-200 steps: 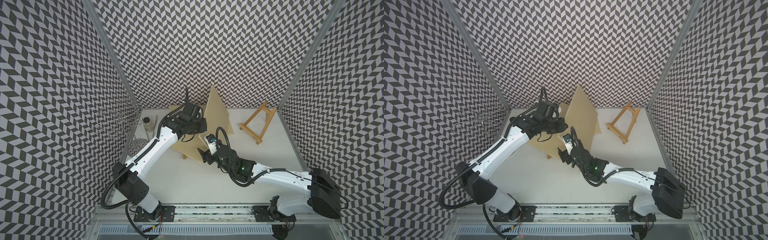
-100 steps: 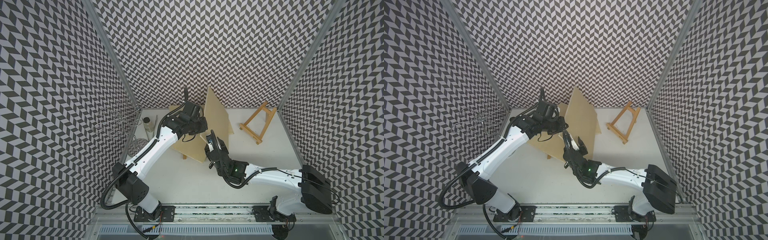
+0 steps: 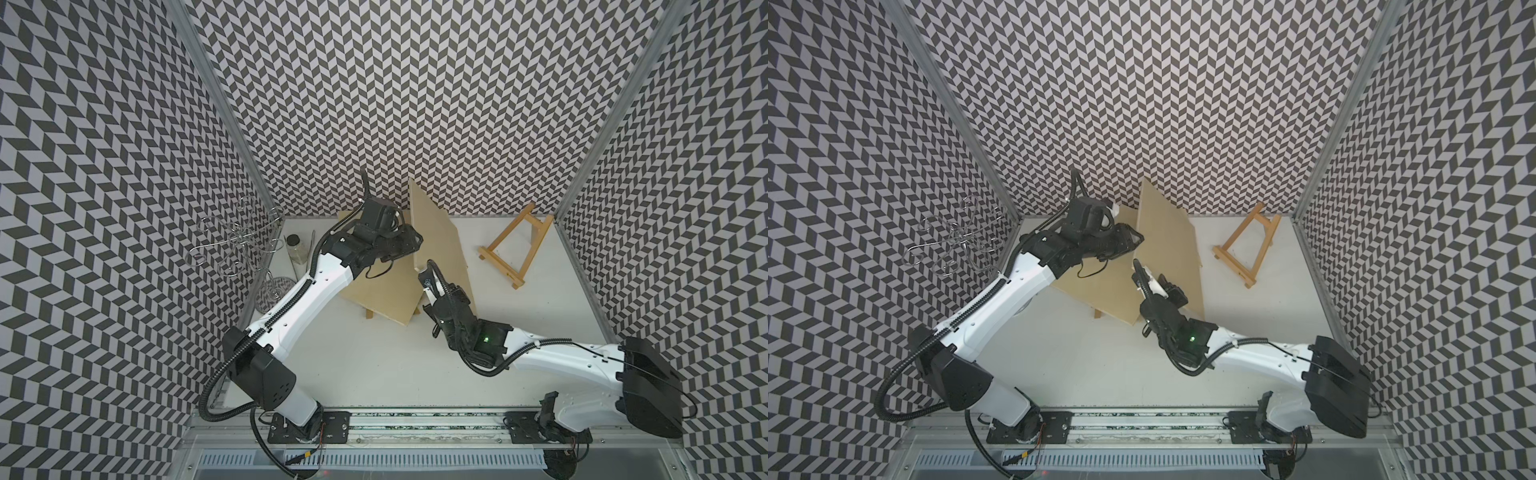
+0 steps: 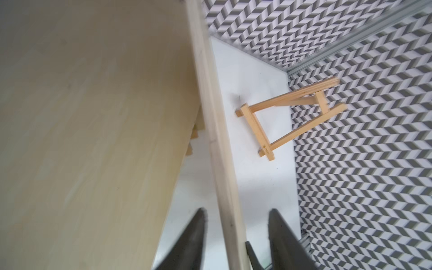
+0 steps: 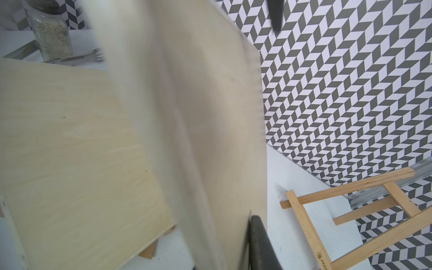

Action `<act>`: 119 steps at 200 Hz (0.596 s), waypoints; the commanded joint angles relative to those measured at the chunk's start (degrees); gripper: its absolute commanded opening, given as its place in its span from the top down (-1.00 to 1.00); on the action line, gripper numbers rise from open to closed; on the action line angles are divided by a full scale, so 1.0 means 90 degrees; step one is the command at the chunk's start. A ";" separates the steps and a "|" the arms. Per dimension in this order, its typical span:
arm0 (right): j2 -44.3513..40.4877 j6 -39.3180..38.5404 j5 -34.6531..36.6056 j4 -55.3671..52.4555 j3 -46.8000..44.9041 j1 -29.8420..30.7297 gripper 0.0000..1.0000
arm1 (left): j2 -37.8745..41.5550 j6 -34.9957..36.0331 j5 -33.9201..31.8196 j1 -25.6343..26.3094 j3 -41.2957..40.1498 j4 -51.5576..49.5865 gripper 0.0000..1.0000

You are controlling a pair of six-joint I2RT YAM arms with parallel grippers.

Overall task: Assemble the easel
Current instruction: Place the drawing board on the easel.

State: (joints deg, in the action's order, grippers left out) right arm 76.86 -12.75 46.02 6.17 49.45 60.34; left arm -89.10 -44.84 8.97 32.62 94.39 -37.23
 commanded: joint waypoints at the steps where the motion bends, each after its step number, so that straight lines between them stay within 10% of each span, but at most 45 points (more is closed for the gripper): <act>1: -0.0760 0.0467 -0.1801 0.0220 0.0134 -0.0239 1.00 | 0.0281 0.0277 0.0105 -0.0152 0.0387 0.0524 -0.39; 119: -0.1568 -0.0134 -0.4724 -0.1238 0.1398 -0.3136 1.00 | 0.0913 0.0734 -0.0028 -0.0504 -0.0960 0.0601 -0.59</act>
State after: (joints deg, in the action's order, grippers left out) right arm 64.73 -14.76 16.75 -9.43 58.67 34.41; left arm -83.00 -39.62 9.34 28.34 89.19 -33.10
